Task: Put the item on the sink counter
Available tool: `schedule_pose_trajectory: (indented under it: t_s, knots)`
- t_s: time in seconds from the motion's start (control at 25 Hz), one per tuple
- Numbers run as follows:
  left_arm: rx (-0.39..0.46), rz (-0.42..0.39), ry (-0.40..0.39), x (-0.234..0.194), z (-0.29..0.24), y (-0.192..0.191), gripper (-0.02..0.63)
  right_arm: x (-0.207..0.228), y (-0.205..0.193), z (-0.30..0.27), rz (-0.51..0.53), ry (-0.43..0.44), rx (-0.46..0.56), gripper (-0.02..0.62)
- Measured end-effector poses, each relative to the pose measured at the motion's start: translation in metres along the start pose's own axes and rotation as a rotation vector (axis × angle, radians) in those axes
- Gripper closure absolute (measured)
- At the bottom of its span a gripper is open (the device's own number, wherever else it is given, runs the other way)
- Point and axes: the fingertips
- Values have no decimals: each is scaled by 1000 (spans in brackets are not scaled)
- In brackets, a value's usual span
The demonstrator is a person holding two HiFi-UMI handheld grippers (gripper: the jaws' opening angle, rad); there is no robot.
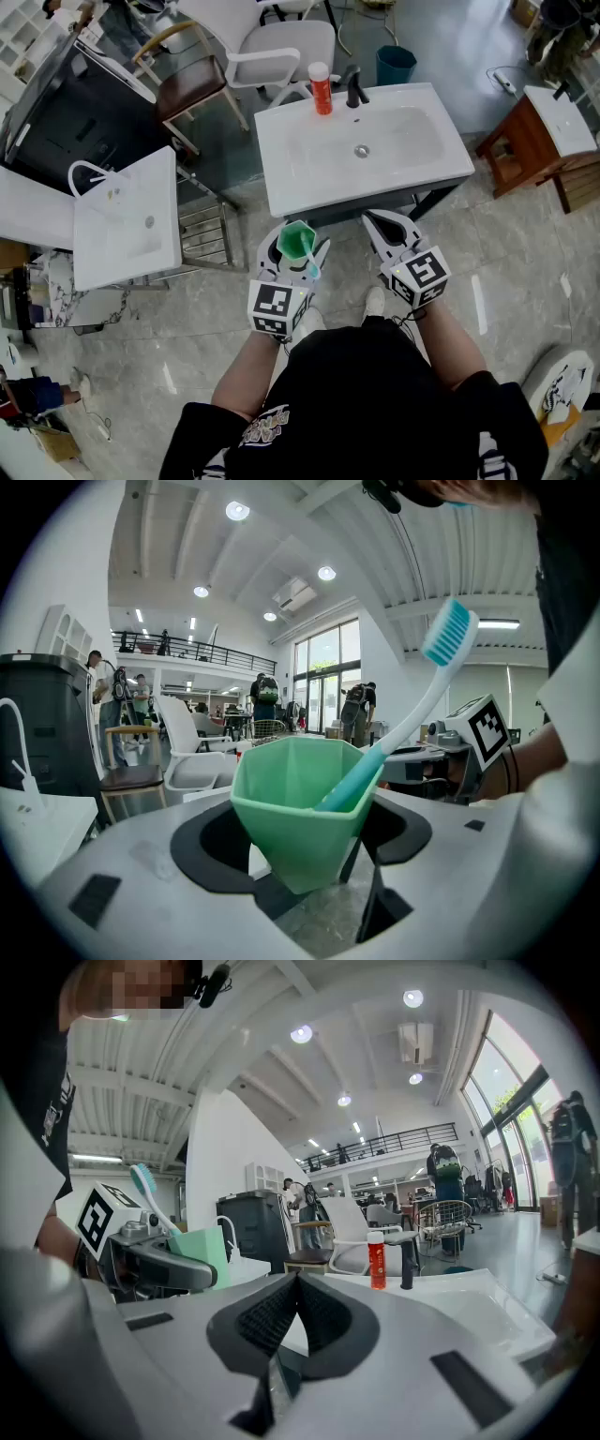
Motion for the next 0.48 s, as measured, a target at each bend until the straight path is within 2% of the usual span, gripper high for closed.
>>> schedule_pose_trajectory:
  t_s: [0.48]
  knots:
    - [0, -4, 3, 1, -1, 2, 287, 0, 0, 1, -16, 15, 7, 541]
Point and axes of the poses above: the fingertips, and each gripper's own axes: z backward along the fingers, x to its right, y out of its top, and after that the axes turned 8 degrees about -y, right-handed
